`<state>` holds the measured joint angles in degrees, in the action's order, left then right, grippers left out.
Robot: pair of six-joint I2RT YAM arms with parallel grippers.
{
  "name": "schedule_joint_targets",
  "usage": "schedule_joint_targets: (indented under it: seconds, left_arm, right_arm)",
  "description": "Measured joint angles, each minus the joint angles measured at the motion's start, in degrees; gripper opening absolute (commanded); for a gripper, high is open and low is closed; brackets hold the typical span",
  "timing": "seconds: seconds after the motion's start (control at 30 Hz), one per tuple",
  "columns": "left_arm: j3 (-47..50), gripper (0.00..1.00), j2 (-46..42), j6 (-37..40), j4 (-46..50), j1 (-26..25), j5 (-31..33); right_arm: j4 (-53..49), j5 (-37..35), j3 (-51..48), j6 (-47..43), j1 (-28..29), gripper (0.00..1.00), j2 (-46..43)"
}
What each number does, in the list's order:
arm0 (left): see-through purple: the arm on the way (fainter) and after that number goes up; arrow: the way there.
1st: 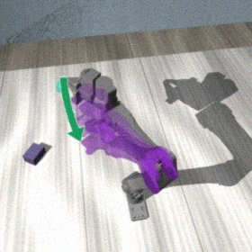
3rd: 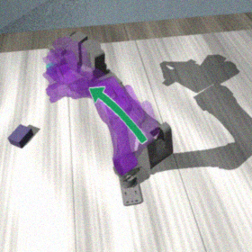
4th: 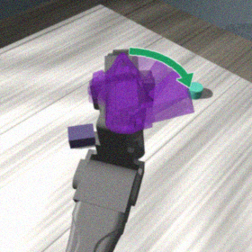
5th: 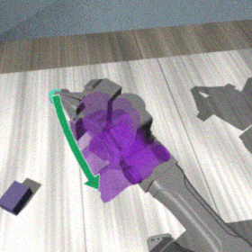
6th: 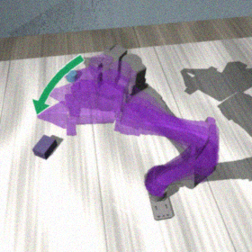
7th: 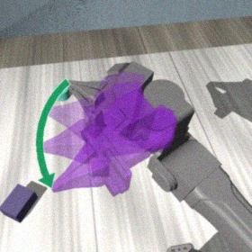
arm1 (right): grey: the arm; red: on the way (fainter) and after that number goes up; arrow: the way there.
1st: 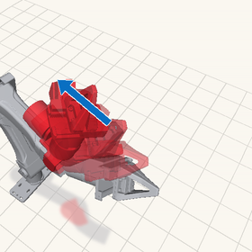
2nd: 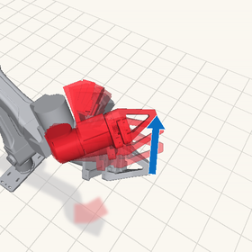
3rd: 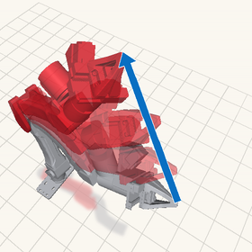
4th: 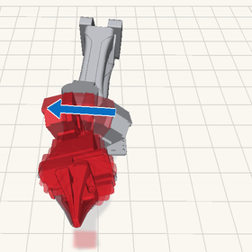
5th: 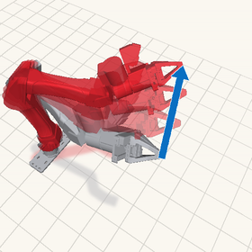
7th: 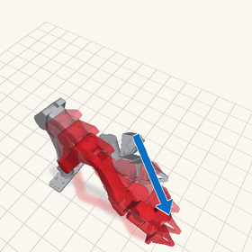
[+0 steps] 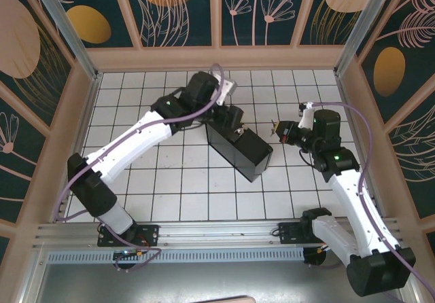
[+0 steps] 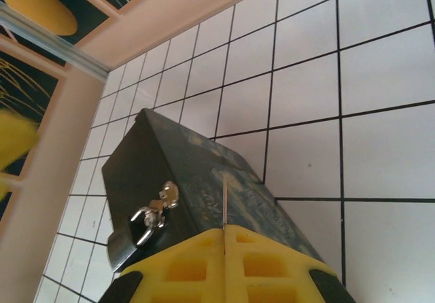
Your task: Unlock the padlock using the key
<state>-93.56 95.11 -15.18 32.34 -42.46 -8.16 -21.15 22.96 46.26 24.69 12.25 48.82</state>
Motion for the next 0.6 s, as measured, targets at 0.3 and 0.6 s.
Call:
schedule_joint_targets:
  seconds: [0.3,0.6]
  left_arm:
    - [-12.20,0.65,21.62,3.85,0.13,9.33,1.22]
    - [-14.71,0.62,24.50,7.28,-0.24,9.31,0.63]
  right_arm:
    - [-2.12,-1.55,0.00,2.34,3.72,0.00,-2.71]
    - [-2.91,-3.58,0.00,4.66,6.45,0.00,-2.89]
